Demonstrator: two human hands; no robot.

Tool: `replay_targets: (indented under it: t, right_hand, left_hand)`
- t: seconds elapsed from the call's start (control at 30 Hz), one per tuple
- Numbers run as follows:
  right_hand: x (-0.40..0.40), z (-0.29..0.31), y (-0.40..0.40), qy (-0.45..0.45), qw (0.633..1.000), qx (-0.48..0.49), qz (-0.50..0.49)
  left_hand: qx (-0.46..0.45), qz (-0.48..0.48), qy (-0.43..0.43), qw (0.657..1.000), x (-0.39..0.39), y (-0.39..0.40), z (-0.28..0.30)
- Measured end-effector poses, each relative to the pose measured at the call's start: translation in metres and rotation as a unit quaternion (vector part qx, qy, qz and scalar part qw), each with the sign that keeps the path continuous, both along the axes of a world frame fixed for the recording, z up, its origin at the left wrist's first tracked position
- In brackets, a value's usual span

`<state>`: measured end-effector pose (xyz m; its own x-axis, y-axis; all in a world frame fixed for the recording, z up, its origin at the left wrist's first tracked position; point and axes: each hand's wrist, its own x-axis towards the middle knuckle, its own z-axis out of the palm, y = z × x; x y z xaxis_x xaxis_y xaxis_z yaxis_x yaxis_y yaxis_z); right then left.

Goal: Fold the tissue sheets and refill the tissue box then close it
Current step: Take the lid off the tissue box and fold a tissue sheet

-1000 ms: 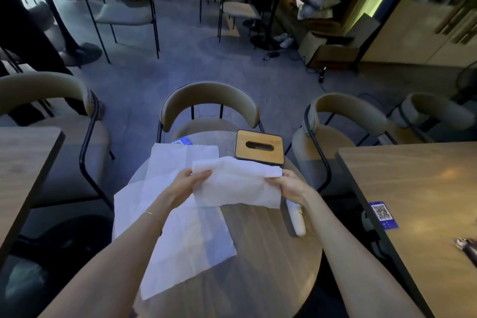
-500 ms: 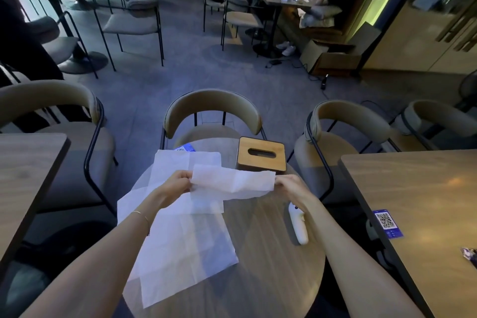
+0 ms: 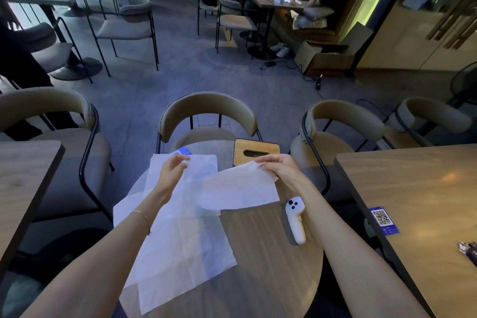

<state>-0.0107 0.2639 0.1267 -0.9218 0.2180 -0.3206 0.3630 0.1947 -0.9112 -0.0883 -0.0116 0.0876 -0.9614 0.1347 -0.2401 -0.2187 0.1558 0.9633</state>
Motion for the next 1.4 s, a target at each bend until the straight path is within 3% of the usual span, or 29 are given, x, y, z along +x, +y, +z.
replay_targets:
  t: [0.1, 0.2, 0.3, 0.47, 0.57, 0.7, 0.83, 1.03, 1.4]
  right_hand:
    - [-0.01, 0.013, -0.006, 0.001, 0.999, 0.0, 0.049]
    - [-0.019, 0.025, -0.012, 0.002, 0.996, 0.012, 0.089]
    - [-0.025, 0.035, -0.013, 0.011, 0.995, 0.031, 0.097]
    - [-0.025, 0.028, 0.002, 0.055, 0.996, -0.013, -0.071]
    - [-0.017, 0.012, 0.001, -0.009, 0.988, -0.056, -0.145]
    - [0.004, -0.014, -0.008, -0.115, 0.986, -0.11, -0.042]
    - [0.009, -0.032, -0.019, -0.111, 0.98, -0.165, -0.003]
    - [0.004, -0.025, -0.027, -0.034, 0.995, -0.094, -0.007]
    - [0.006, -0.006, -0.033, -0.018, 0.998, 0.062, 0.022]
  left_hand:
    - [-0.061, -0.164, 0.035, 0.984, 0.002, 0.021, 0.013]
    - [-0.142, -0.331, 0.032, 0.933, 0.012, 0.046, 0.024]
    - [-0.139, -0.39, 0.007, 0.91, 0.018, 0.062, 0.018]
    - [-0.085, -0.353, -0.054, 0.93, 0.022, 0.064, 0.008]
    - [-0.033, -0.292, -0.105, 0.95, 0.023, 0.06, 0.005]
    - [0.034, -0.211, -0.152, 0.965, 0.023, 0.057, 0.001]
    - [0.018, -0.209, -0.142, 0.967, 0.027, 0.056, -0.002]
    - [-0.005, -0.166, -0.047, 0.985, 0.027, 0.055, 0.001]
    - [-0.053, -0.147, 0.065, 0.986, 0.014, 0.05, -0.002]
